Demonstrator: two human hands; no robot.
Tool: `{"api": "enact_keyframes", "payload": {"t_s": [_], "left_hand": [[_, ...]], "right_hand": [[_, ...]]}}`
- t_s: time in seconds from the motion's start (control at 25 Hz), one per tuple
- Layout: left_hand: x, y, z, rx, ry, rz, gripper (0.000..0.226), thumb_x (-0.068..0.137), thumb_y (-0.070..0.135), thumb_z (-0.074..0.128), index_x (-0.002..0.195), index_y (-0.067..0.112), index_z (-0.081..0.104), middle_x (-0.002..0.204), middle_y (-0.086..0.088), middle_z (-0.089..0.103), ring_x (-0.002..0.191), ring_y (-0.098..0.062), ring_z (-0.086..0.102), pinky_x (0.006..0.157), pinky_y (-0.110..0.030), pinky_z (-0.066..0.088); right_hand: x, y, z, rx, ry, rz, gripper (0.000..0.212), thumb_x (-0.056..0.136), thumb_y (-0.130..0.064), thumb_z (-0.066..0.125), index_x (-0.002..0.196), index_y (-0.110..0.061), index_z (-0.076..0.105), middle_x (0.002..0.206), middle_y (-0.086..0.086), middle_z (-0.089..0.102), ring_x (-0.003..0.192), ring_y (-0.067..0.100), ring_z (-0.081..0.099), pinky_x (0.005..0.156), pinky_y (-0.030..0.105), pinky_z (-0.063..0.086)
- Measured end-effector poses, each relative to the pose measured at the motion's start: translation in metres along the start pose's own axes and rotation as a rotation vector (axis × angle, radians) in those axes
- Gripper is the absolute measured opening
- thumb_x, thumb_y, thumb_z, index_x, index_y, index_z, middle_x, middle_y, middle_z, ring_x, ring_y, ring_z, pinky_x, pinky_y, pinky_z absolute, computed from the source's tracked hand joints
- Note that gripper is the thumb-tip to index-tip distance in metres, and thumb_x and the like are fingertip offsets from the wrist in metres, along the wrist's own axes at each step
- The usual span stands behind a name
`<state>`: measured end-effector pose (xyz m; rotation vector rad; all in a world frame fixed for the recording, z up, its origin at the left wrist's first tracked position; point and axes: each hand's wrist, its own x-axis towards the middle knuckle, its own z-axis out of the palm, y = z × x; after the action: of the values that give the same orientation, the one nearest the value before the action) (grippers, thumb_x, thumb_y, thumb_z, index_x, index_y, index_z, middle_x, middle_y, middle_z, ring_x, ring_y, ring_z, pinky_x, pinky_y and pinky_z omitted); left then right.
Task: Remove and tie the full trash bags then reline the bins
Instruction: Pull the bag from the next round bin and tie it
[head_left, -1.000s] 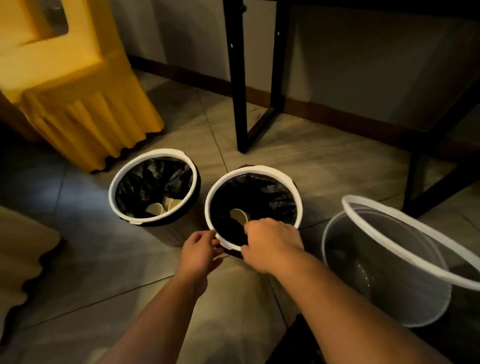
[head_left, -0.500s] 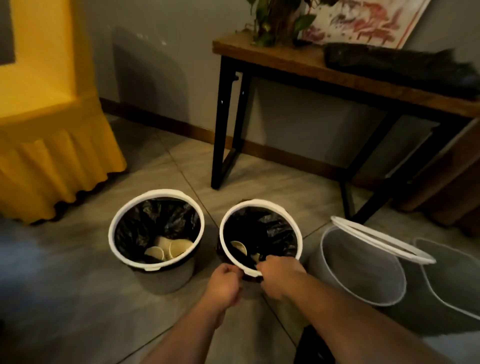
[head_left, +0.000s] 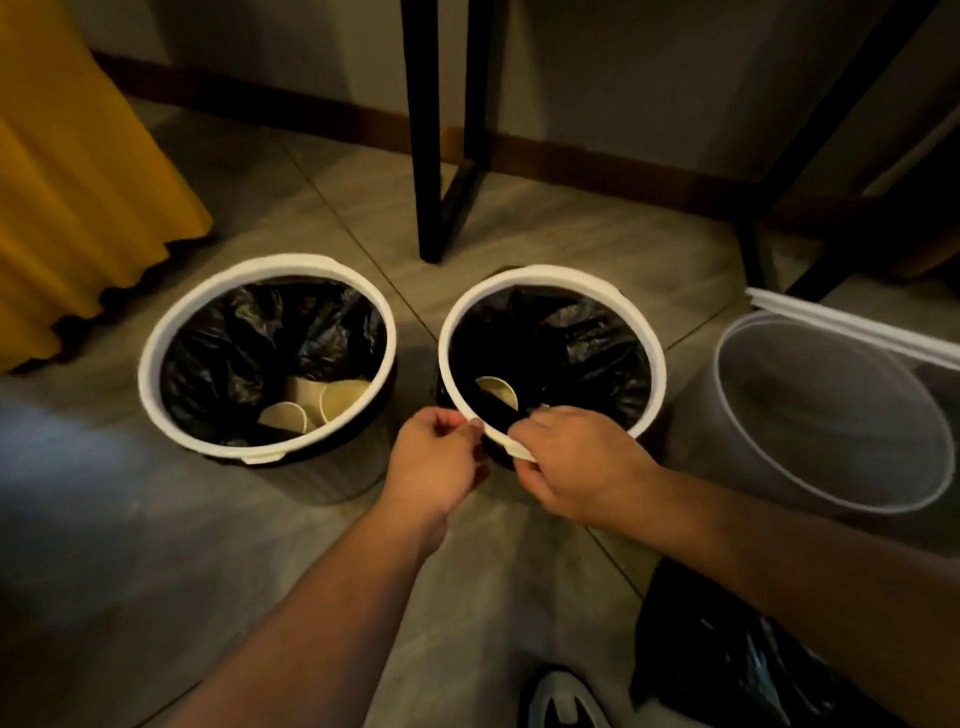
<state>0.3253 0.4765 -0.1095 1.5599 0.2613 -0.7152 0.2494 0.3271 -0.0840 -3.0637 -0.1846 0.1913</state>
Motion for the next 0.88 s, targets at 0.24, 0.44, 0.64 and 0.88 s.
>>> {"api": "enact_keyframes", "payload": {"t_s": [0.24, 0.44, 0.64, 0.88], "left_hand": [[-0.010, -0.003, -0.002, -0.163, -0.025, -0.047, 0.006, 0.104, 0.008, 0.059, 0.102, 0.007, 0.064, 0.094, -0.013, 0.073, 0.088, -0.024, 0.071, 0.089, -0.046, 0.060], [-0.011, -0.019, -0.001, -0.279, -0.036, -0.037, 0.015, 0.104, 0.001, 0.055, 0.104, 0.004, 0.070, 0.097, -0.013, 0.079, 0.090, -0.021, 0.077, 0.081, -0.035, 0.062], [-0.008, -0.024, 0.004, -0.215, 0.049, 0.016, 0.017, 0.092, -0.006, 0.070, 0.106, 0.003, 0.073, 0.099, -0.017, 0.079, 0.097, -0.031, 0.078, 0.079, -0.032, 0.064], [-0.004, -0.031, 0.014, -0.064, 0.175, 0.065, 0.016, 0.084, -0.004, 0.080, 0.096, 0.005, 0.074, 0.091, -0.020, 0.078, 0.094, -0.038, 0.076, 0.084, -0.045, 0.065]], "right_hand": [[-0.014, -0.003, 0.041, 0.055, 0.435, -0.060, 0.019, 0.100, -0.016, 0.060, 0.097, -0.003, 0.073, 0.081, 0.013, 0.070, 0.071, 0.034, 0.066, 0.070, 0.046, 0.058], [-0.011, 0.003, 0.047, -0.016, 0.460, -0.094, 0.031, 0.104, -0.027, 0.049, 0.098, -0.007, 0.072, 0.077, 0.010, 0.071, 0.065, 0.031, 0.064, 0.057, 0.043, 0.056], [-0.013, 0.009, 0.046, 0.002, 0.421, -0.127, 0.021, 0.104, -0.026, 0.059, 0.100, -0.008, 0.070, 0.076, 0.009, 0.070, 0.063, 0.030, 0.064, 0.056, 0.044, 0.054], [-0.016, 0.011, 0.041, 0.027, 0.353, -0.145, 0.029, 0.108, -0.033, 0.048, 0.104, -0.012, 0.067, 0.079, 0.006, 0.071, 0.065, 0.026, 0.065, 0.058, 0.043, 0.055]]}}
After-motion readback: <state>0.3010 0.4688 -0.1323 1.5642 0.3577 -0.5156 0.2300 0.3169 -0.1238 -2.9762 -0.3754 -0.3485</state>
